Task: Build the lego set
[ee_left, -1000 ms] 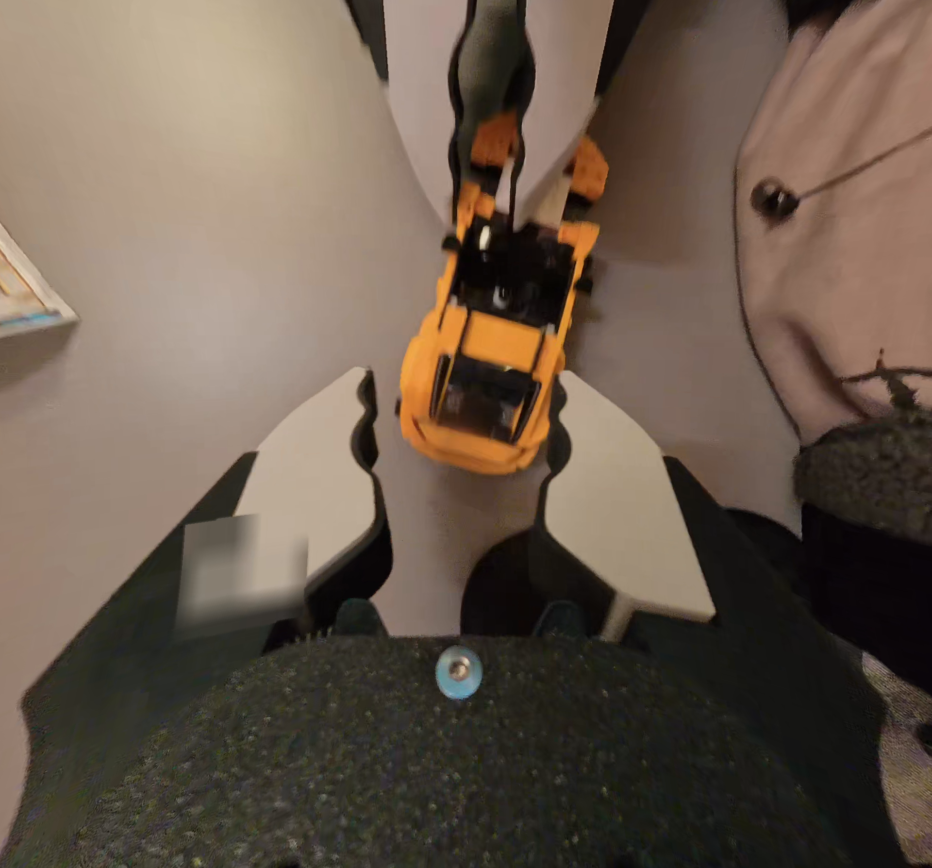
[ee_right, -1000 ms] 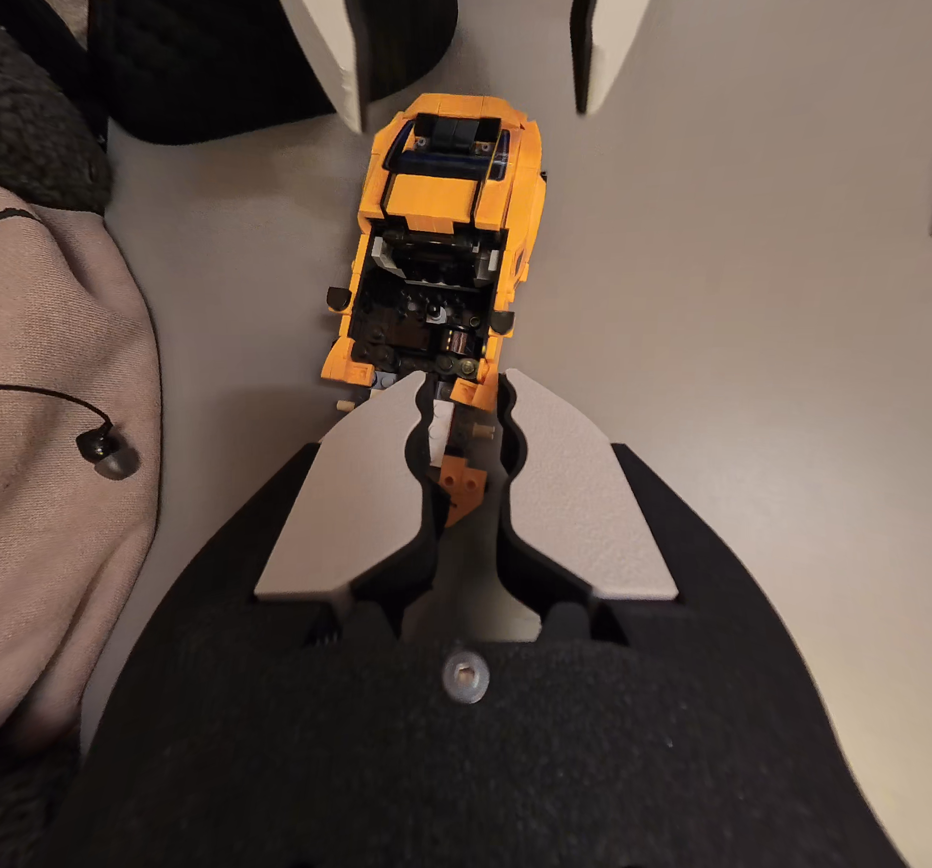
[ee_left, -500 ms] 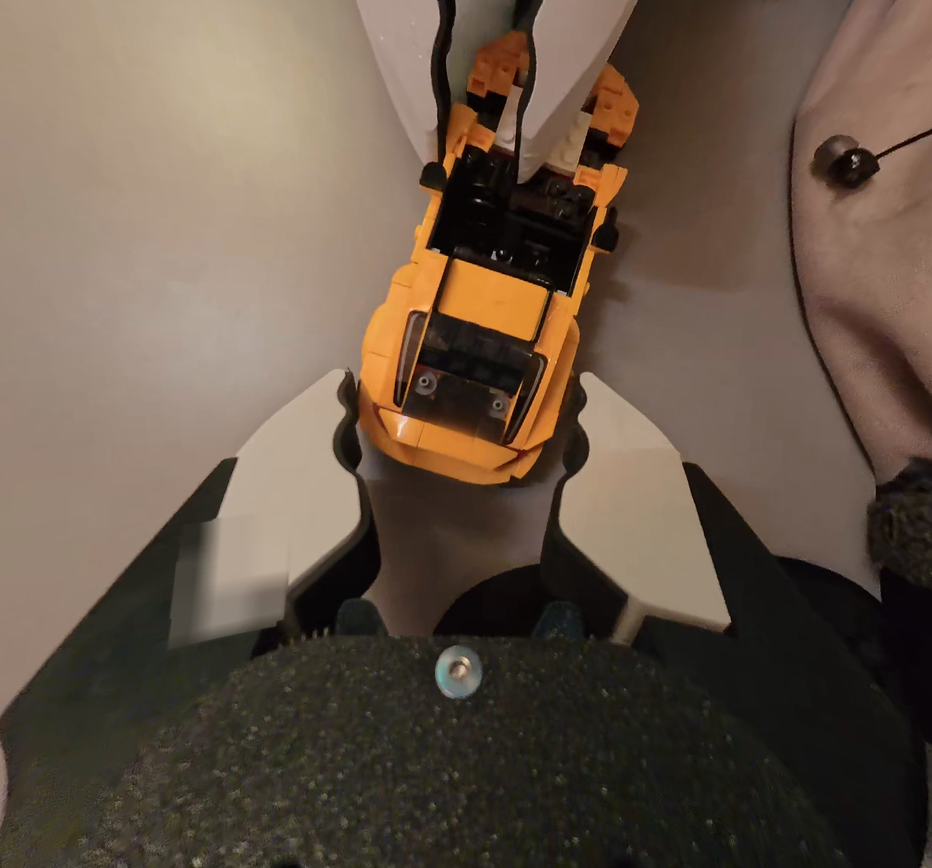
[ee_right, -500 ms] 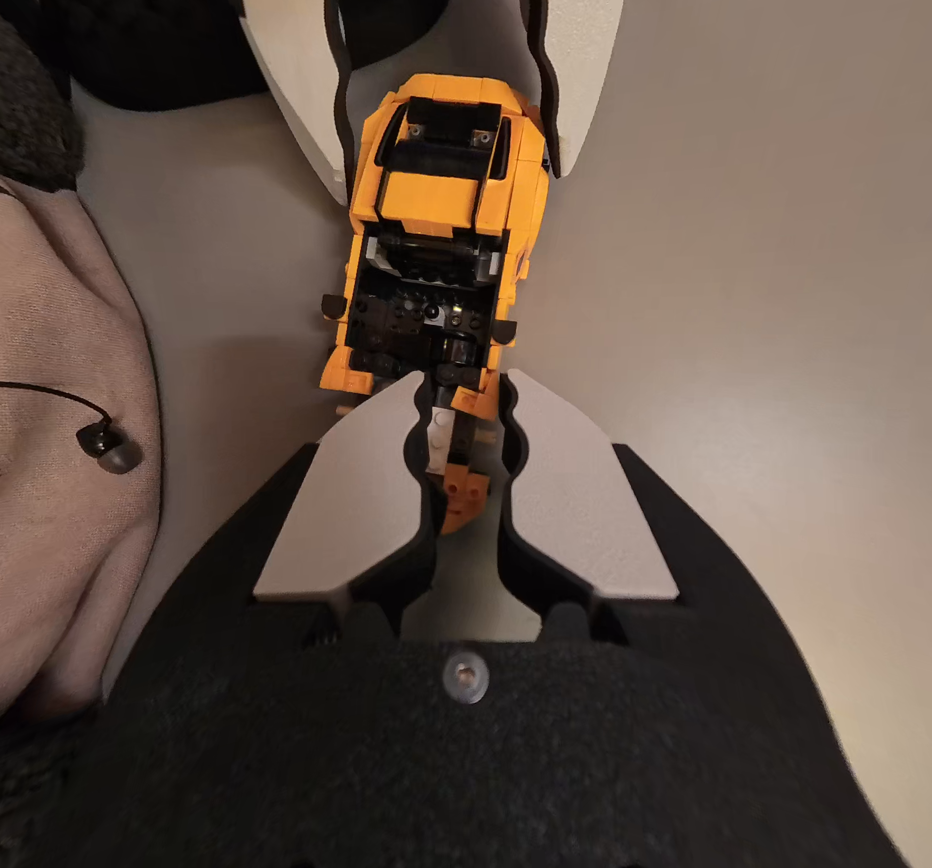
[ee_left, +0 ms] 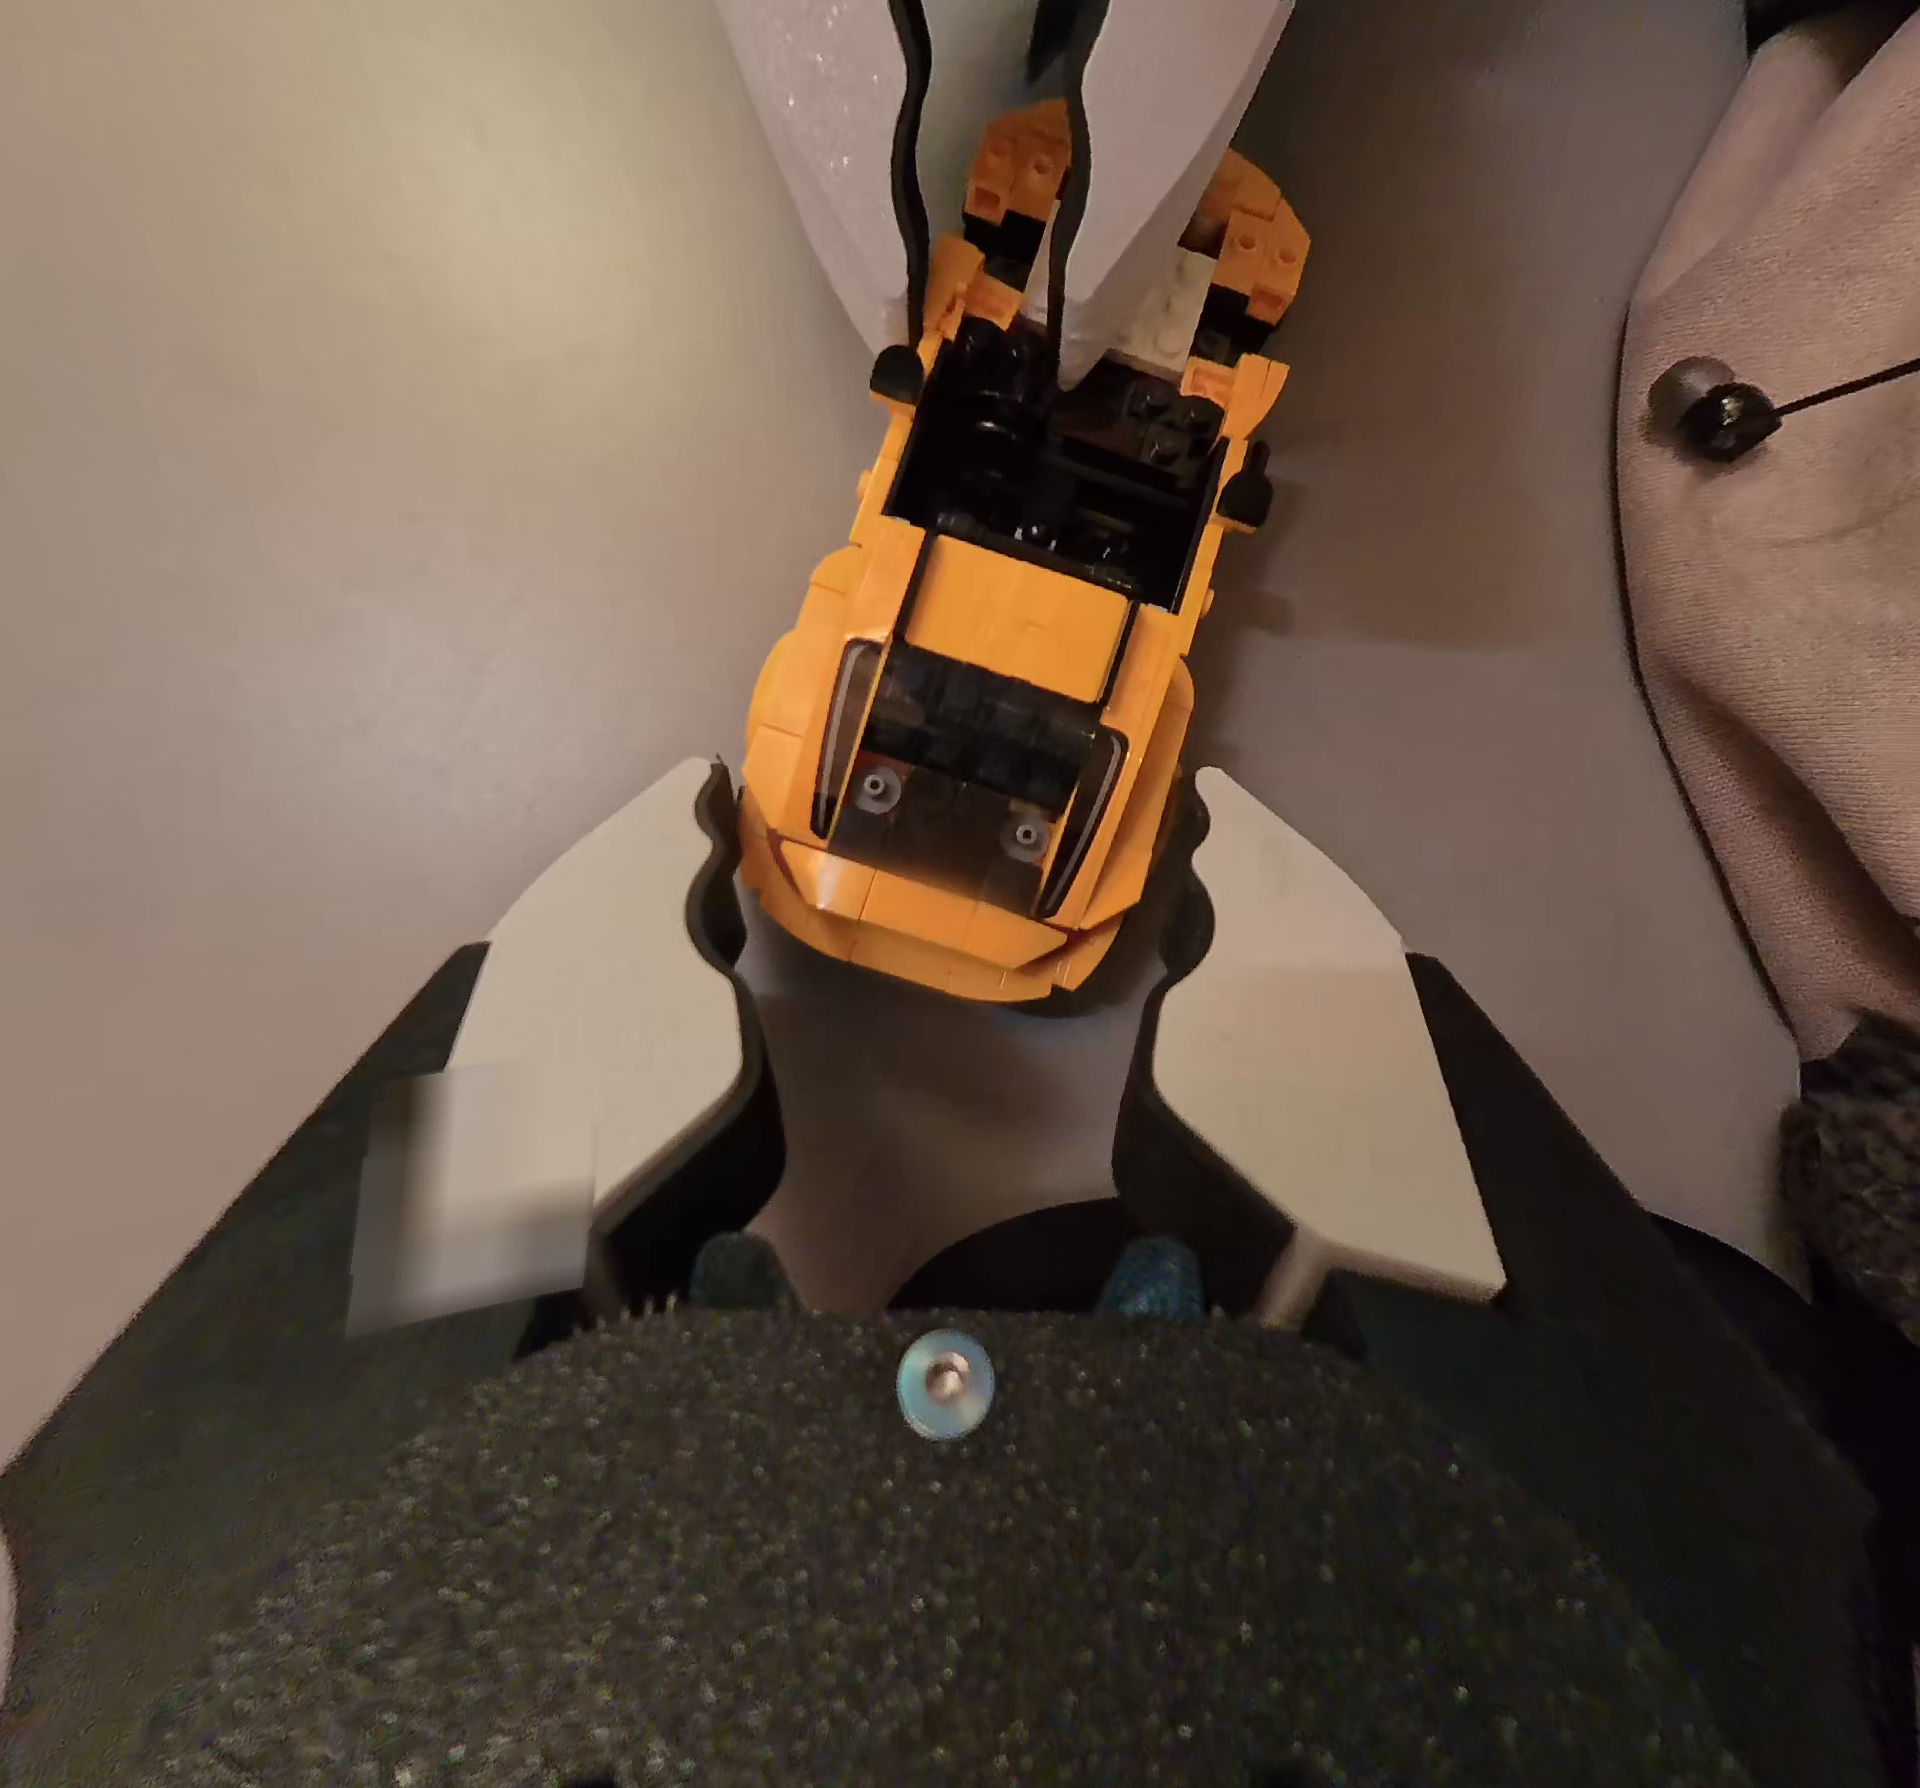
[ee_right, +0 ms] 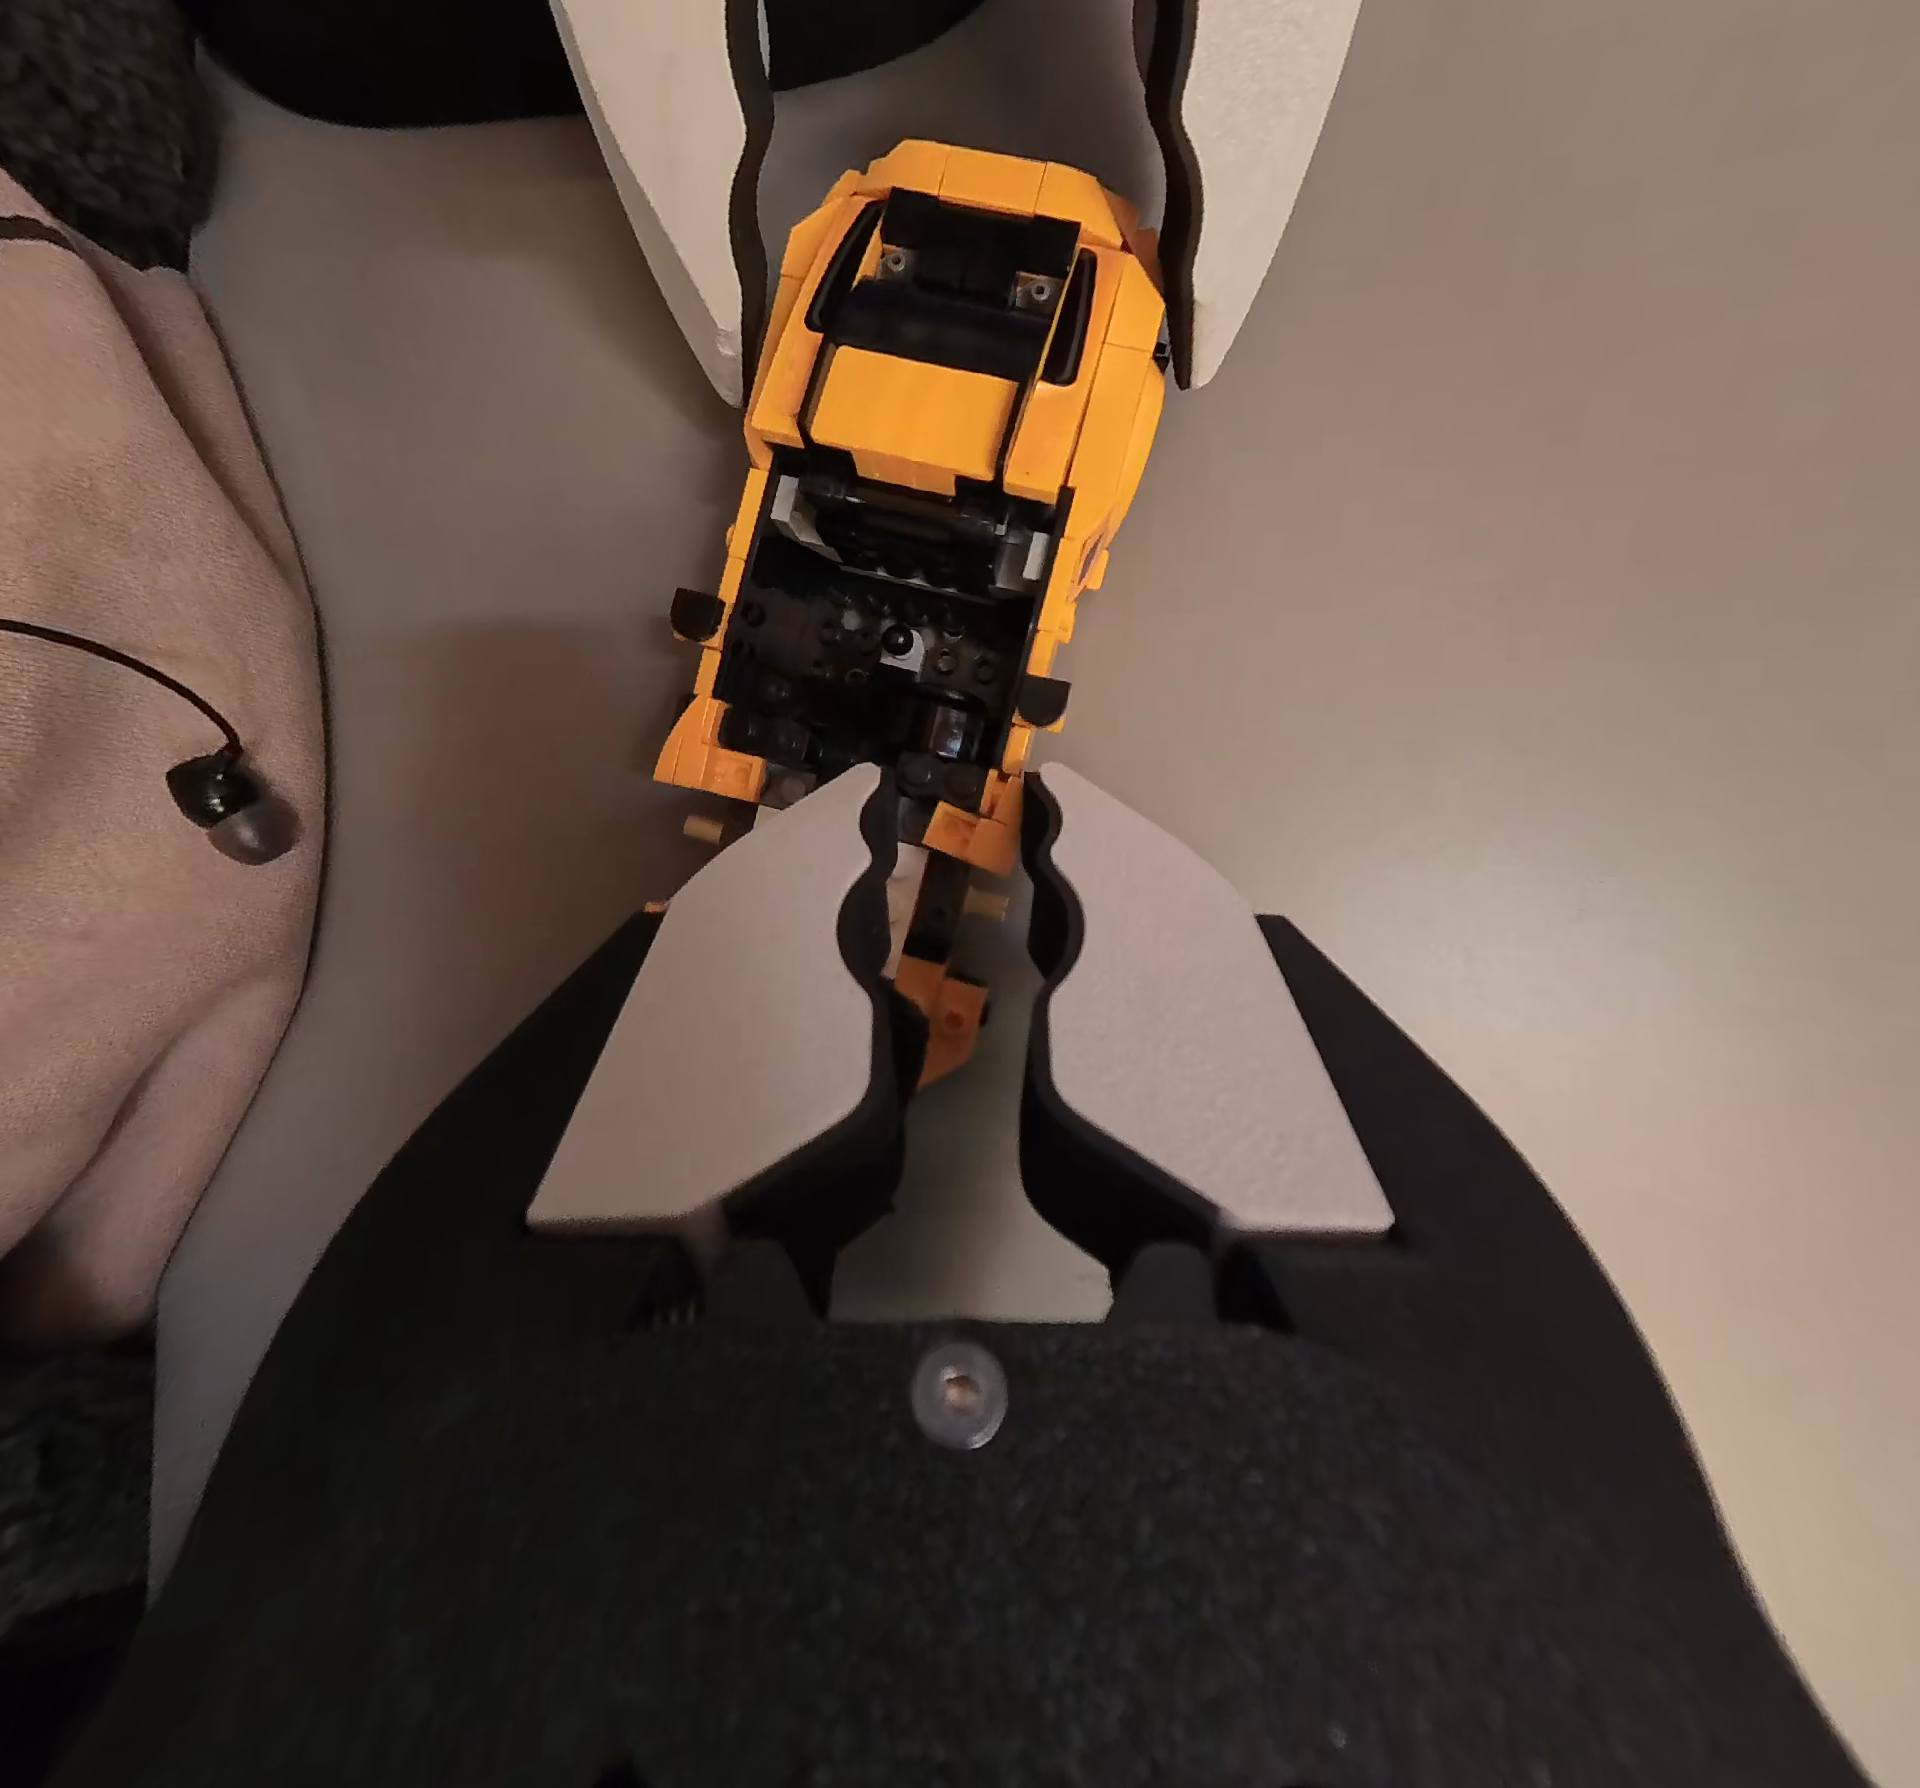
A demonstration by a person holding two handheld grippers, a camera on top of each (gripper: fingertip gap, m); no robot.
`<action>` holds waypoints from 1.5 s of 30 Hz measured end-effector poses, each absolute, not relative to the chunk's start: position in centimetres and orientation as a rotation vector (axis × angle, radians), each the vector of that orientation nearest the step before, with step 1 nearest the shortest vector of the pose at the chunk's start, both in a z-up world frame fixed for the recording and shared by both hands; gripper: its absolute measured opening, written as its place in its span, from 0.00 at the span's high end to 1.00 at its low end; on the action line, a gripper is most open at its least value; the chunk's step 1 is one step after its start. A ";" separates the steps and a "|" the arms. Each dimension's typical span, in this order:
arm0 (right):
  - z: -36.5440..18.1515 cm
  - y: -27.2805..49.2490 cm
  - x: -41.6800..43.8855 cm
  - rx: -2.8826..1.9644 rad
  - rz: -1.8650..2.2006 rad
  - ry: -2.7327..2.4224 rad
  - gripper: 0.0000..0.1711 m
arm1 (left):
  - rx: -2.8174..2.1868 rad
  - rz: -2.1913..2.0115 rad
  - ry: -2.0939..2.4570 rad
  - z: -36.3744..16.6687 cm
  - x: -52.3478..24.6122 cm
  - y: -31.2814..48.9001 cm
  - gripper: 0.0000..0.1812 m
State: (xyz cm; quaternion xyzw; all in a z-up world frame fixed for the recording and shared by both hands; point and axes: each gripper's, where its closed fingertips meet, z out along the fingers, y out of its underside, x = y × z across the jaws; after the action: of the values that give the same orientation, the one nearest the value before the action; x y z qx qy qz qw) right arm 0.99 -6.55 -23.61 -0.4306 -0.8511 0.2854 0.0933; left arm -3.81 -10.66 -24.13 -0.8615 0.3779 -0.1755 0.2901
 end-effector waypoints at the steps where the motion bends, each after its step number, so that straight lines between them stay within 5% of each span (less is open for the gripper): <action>1: -23.6 -6.6 1.0 -1.274 0.846 -2.530 0.87 | -2.298 -0.469 1.006 -24.1 -3.8 -10.7 0.57; 45: -23.4 -6.2 1.5 -1.394 0.785 -2.528 0.85 | -2.298 -0.460 0.939 -24.2 -3.6 -10.4 0.56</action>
State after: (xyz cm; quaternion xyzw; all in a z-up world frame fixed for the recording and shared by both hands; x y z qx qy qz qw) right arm 1.46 -6.24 -23.37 -0.4646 -0.8427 0.2616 0.0751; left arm -3.61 -10.43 -24.18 -0.8673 0.3544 -0.1735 0.3034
